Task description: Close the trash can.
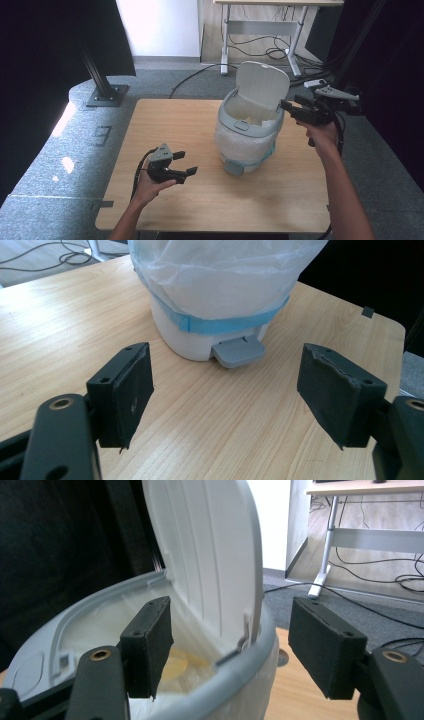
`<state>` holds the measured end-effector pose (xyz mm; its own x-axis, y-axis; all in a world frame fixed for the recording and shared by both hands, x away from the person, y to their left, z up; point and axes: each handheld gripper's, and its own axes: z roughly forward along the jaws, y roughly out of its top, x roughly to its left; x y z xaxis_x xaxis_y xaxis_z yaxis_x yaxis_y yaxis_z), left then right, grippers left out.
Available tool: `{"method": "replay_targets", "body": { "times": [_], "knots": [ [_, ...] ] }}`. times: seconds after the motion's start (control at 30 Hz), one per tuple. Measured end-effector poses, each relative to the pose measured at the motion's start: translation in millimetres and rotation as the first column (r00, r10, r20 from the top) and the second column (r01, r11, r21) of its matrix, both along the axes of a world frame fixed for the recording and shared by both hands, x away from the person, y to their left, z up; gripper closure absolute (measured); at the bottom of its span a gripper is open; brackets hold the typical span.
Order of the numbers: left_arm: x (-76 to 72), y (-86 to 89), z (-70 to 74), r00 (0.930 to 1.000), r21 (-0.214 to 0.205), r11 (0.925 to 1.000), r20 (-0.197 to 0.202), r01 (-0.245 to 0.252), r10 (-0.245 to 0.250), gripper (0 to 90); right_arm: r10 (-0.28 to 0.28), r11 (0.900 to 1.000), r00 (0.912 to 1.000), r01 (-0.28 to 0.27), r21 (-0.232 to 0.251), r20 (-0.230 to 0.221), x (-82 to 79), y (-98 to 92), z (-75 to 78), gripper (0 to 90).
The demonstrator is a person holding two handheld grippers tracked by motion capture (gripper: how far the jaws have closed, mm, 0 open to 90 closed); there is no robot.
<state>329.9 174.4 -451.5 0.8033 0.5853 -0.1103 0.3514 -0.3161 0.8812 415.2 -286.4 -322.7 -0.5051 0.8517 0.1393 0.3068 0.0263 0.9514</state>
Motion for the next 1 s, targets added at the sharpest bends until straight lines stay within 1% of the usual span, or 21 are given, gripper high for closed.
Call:
{"method": "replay_targets", "body": {
  "times": [0.07, 0.37, 0.5, 0.53, 0.73, 0.8, 0.87, 1.0],
  "knots": [
    [-0.2, 1.8, 0.4, 1.0, -0.003, 1.0, -0.003, 0.0, 0.0, 22.1, 0.001, 0.9999, 1.0, -0.001, 0.017, 0.004, 4.9, 0.4, 2.0, 33.5],
    [1.2, 7.5, -2.2, 0.9999, -0.01, 0.9999, -0.014, -0.005, 0.005, 22.2, 0.007, 0.9997, 1.0, -0.007, 0.023, -0.007, 19.5, 4.8, 2.1, 33.5],
    [1.5, 8.1, -2.0, 0.9997, -0.001, 0.9998, -0.018, -0.019, 0.019, 22.5, 0.008, 0.9995, 1.0, -0.008, 0.03, -0.004, 23.2, 5.1, 4.1, 33.5],
    [2.2, 9.3, -2.1, 0.9994, -0.003, 0.9997, -0.023, -0.024, 0.024, 22.6, 0.019, 0.9988, 0.9998, -0.019, 0.045, 0.0, 24.8, 5.9, 4.6, 33.4],
    [2.5, 11.4, -2.7, 0.9993, -0.01, 0.9996, -0.029, -0.025, 0.025, 22.7, 0.025, 0.9984, 0.9997, -0.026, 0.051, 0.007, 30.4, 9.0, 6.3, 33.4],
    [2.7, 12.4, -3.0, 0.9992, -0.011, 0.9996, -0.031, -0.026, 0.025, 22.7, 0.029, 0.9984, 0.9995, -0.029, 0.048, 0.009, 35.1, 11.7, 9.4, 33.4],
    [3.0, 12.9, -3.2, 0.9991, -0.008, 0.9996, -0.032, -0.029, 0.028, 22.9, 0.032, 0.998, 0.9994, -0.032, 0.055, 0.013, 37.4, 13.5, 11.7, 33.4],
    [3.9, 14.6, -4.0, 0.9988, -0.008, 0.9994, -0.037, -0.033, 0.032, 22.9, 0.061, 0.996, 0.9979, -0.062, 0.065, 0.02, 39.5, 19.1, 14.5, 33.4]
  ]
}}
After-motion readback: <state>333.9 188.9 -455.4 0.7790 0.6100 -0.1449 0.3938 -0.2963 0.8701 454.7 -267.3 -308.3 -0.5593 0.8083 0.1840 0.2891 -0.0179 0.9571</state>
